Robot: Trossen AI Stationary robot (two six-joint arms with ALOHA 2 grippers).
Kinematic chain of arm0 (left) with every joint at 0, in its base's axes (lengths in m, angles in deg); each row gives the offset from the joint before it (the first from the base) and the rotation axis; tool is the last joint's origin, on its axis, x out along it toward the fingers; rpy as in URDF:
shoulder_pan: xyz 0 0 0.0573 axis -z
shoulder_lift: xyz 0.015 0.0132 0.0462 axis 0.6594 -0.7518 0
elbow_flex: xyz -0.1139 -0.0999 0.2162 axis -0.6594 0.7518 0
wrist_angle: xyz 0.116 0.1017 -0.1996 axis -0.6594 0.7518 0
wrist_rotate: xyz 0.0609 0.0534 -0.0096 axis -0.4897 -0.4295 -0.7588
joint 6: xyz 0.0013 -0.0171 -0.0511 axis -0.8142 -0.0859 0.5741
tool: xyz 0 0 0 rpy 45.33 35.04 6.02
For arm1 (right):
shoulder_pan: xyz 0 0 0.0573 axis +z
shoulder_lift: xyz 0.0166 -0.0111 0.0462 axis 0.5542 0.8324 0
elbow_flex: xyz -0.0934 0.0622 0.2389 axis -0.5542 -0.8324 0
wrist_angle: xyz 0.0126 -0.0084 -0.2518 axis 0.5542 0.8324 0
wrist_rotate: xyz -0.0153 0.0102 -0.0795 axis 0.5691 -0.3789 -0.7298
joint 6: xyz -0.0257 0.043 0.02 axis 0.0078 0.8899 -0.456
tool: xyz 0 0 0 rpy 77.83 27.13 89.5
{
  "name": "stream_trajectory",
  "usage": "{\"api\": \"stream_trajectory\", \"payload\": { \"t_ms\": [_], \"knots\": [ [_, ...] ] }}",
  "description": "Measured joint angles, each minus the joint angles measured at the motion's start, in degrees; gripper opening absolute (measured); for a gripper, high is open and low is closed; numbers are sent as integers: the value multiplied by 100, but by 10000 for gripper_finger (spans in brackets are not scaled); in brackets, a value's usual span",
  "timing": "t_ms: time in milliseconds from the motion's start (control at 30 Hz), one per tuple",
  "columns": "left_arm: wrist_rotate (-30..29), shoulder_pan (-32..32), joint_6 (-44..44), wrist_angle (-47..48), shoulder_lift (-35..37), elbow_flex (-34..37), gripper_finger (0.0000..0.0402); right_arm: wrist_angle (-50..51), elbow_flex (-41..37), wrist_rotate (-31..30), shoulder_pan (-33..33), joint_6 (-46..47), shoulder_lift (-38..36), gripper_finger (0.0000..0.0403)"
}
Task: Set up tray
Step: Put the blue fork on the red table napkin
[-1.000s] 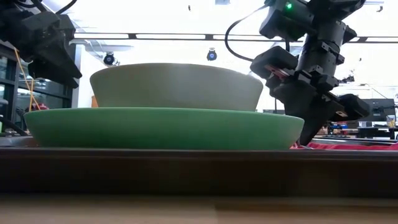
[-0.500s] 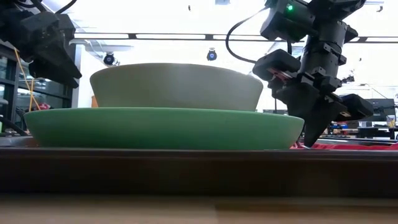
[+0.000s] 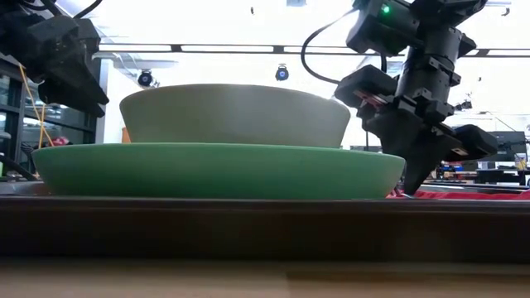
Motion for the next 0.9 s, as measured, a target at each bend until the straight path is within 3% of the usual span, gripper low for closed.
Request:
{"api": "stream_trajectory", "payload": {
  "t_ms": [333,533,900],
  "knots": [
    [-58,0,-1,0,2,0,283,-92,0,48,0,25,81,84],
    [-61,0,0,-1,1,0,283,-649,21,489,50,3,487,84],
    [-61,0,-1,2,1,0,284,-699,11,437,48,-65,516,84]
  ]
}}
